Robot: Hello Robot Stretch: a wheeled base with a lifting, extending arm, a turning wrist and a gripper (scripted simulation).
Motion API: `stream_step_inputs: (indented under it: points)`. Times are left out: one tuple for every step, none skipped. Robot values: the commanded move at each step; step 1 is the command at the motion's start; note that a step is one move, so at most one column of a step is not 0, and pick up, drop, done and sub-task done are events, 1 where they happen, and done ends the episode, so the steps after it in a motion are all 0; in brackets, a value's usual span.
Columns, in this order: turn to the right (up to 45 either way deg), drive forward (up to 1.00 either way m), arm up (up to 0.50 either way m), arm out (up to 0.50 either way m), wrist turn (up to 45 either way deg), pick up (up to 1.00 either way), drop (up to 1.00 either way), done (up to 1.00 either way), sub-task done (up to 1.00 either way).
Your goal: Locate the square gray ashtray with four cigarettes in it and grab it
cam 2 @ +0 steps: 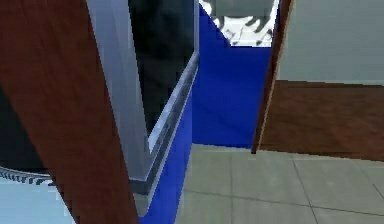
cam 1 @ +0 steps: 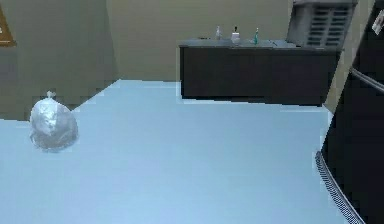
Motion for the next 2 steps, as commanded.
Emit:
stream_step_inputs:
  points:
    - [0.0, 1.0, 0.0, 0.0, 0.0, 0.0, 0.0, 0.0, 0.0]
    - [0.0, 1.0, 0.0, 0.0, 0.0, 0.0, 0.0, 0.0, 0.0]
